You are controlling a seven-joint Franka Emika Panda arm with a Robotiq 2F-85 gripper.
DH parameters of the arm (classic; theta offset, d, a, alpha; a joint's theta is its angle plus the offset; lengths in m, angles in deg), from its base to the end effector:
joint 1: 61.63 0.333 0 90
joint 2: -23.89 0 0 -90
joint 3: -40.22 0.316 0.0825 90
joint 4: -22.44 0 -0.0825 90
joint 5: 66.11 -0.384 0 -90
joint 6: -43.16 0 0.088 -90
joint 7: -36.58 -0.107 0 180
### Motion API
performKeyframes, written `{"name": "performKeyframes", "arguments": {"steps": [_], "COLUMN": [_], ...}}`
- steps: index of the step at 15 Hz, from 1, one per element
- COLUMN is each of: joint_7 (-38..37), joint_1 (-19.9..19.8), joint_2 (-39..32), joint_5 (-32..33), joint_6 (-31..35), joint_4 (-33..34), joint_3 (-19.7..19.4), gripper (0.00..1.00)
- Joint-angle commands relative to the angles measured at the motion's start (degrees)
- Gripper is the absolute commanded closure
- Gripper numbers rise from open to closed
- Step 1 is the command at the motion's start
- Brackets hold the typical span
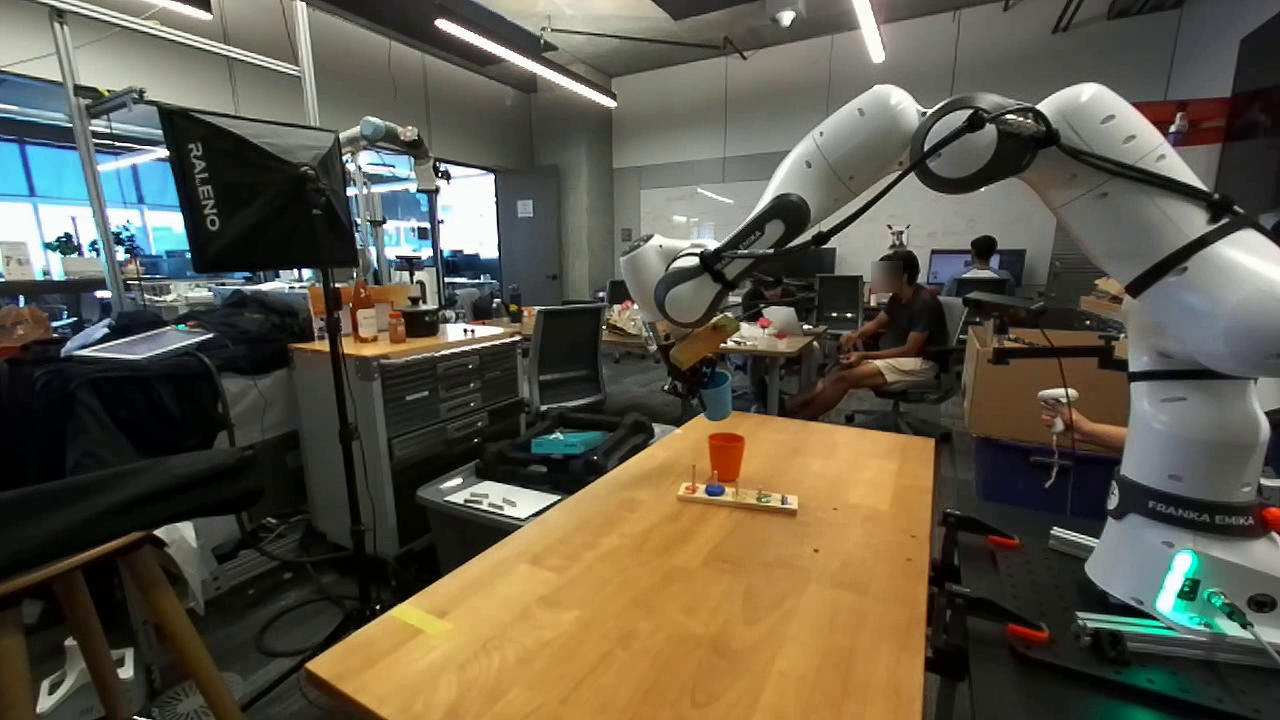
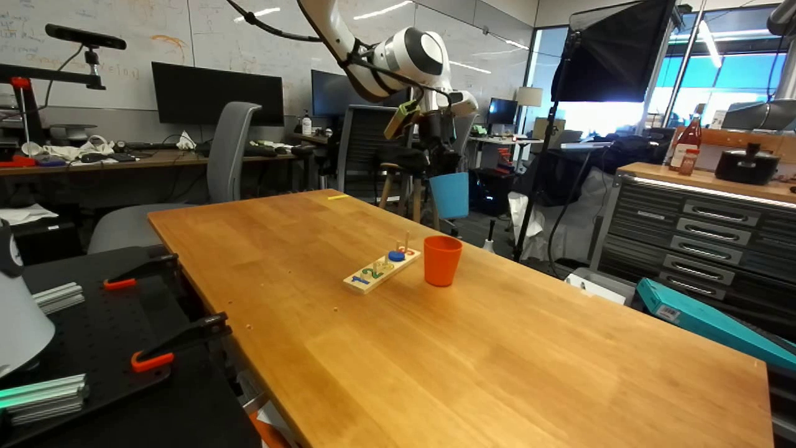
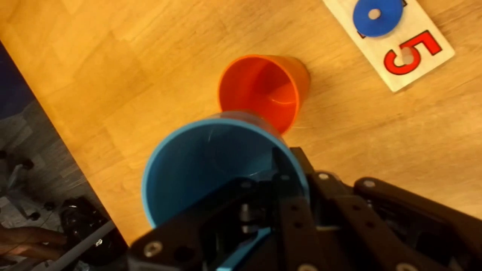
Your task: Pick up the blue cup and put it in the orange cup
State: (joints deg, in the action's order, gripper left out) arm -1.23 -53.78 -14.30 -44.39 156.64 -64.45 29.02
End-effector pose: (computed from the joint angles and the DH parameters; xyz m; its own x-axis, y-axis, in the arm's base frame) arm 0.6892 -0.0434 0.2681 0.8834 -0.4632 0.0711 -0.4394 -0.7661 0.4691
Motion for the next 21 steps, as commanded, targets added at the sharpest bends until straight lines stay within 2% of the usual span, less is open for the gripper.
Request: {"name": "performKeyframes", "arguments": {"steps": [1, 8, 21], "joint_7": [-0.56, -0.24, 0.26], "joint_1": [0.01, -0.14, -1.14], "joint_2": [0.03, -0.54, -3.22], "joint_5": [1.4, 0.85, -1.84], "joint_6": [-0.83, 0.73, 1.78], "joint_4": [-2.97, -6.1, -1.13], "joint_3": [-0.45, 0.42, 1.0], "gripper": [0.99, 0.99, 0.99]}}
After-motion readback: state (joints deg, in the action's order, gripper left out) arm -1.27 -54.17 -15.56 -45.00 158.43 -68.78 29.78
